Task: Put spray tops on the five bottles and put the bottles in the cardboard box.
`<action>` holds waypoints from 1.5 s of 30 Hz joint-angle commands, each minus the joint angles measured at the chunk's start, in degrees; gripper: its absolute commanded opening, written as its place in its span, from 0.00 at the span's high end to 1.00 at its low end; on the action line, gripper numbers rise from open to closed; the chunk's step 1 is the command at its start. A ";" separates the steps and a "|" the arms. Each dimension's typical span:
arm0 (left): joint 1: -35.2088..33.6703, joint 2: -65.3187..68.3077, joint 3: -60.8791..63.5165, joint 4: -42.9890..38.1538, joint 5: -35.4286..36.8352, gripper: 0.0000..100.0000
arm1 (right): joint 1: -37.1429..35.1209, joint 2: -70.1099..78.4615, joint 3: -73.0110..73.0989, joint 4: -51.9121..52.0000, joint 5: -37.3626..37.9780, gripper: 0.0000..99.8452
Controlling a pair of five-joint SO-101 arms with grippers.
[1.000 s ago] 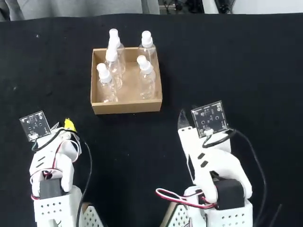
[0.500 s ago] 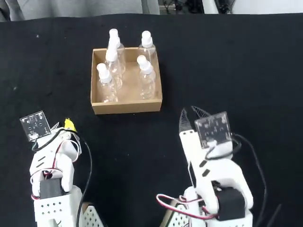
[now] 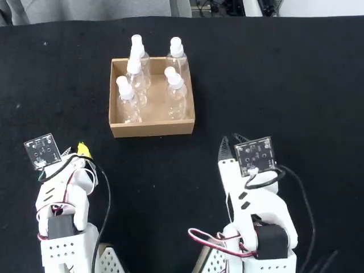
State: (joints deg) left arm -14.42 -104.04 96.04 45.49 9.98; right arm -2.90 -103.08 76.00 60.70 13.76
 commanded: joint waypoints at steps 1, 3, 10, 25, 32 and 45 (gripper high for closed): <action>-0.04 -0.09 1.36 0.44 -0.35 0.93 | 2.11 -5.58 0.92 -1.05 0.00 0.99; -0.04 -0.09 1.36 0.44 -0.35 0.93 | 2.11 -5.58 1.98 -2.20 0.00 0.99; -0.04 -0.09 1.36 0.44 -0.35 0.93 | 2.11 -5.58 5.93 -3.78 -0.09 0.99; -0.04 -0.09 1.36 0.44 -0.35 0.93 | 2.11 -5.58 12.00 -3.87 -0.53 0.99; -0.04 -0.09 1.36 0.44 -0.35 0.93 | 2.11 -5.58 16.84 -3.87 -0.26 0.98; -0.04 -0.09 1.36 0.44 -0.35 0.93 | 2.20 -5.41 20.44 -2.37 -0.53 0.99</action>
State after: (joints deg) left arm -14.42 -104.04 96.04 45.49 9.98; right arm -1.93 -103.08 96.57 58.42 13.67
